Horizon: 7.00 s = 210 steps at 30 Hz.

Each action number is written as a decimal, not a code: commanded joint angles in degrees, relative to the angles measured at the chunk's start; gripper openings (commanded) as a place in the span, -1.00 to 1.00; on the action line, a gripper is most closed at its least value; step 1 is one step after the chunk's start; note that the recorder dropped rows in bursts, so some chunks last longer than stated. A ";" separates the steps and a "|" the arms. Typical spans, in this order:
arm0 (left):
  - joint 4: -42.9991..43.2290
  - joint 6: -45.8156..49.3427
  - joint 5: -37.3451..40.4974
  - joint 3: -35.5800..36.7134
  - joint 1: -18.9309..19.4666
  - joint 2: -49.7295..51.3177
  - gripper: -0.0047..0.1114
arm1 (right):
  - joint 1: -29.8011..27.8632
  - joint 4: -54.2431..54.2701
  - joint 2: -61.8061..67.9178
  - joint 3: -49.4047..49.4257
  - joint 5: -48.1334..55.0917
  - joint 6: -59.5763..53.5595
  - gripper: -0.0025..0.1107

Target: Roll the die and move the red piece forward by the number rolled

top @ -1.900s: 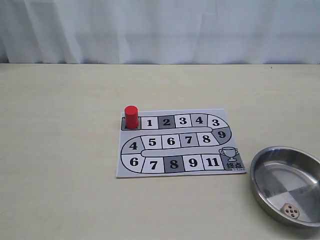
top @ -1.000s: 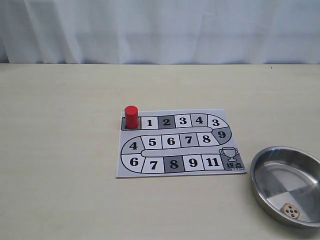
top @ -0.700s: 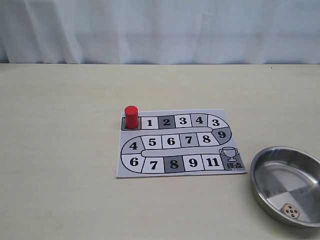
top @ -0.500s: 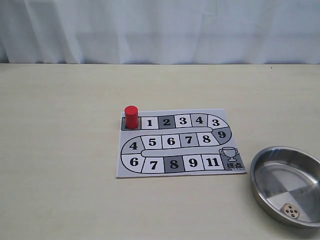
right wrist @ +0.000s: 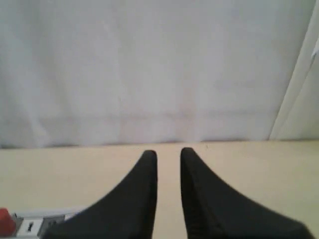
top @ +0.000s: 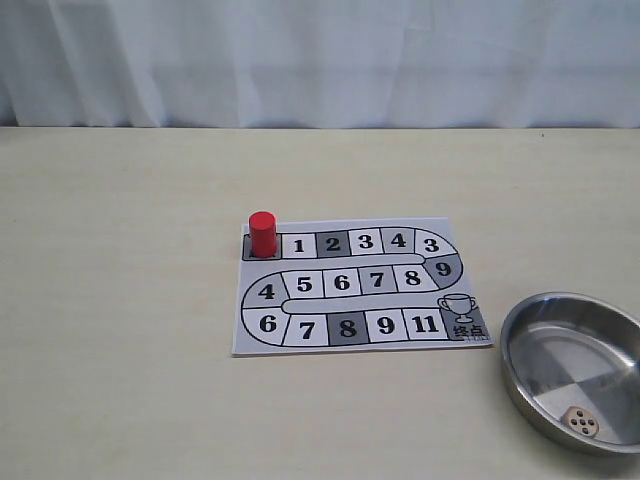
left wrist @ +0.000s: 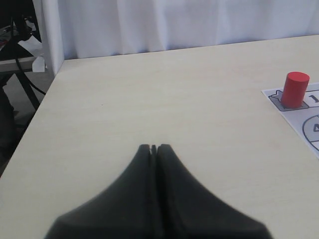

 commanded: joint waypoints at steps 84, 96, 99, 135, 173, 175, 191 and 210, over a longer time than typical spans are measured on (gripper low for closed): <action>-0.36 -0.23 -0.69 0.11 0.00 -0.01 -0.92 | -0.10 12.99 61.91 11.53 4.78 -1.32 -0.14; -0.36 -0.23 -0.69 0.11 0.00 -0.01 -0.92 | -0.10 13.18 62.92 11.64 3.71 -1.53 -0.14; -0.36 -0.23 -0.69 0.11 0.00 -0.01 -0.92 | -0.10 13.18 64.73 11.64 3.71 -1.53 -0.14; -0.36 -0.23 -0.69 0.11 0.00 -0.01 -0.92 | -0.10 11.20 64.78 -0.35 14.53 -1.84 -0.89; -0.36 -0.23 -0.69 0.11 0.00 -0.01 -0.92 | -1.39 9.82 73.41 -11.18 -16.30 -15.89 -0.34; -0.36 -0.23 -0.69 0.11 0.00 -0.01 -0.92 | -0.56 20.74 73.41 -11.42 -13.86 -27.28 -0.04; -0.36 -0.23 -0.69 0.11 0.00 -0.01 -0.92 | -0.20 31.01 73.41 -11.87 -13.96 -35.60 0.64; -0.36 -0.23 -0.69 0.11 0.00 -0.01 -0.92 | -0.28 23.26 73.41 -11.87 -14.29 -27.99 -0.42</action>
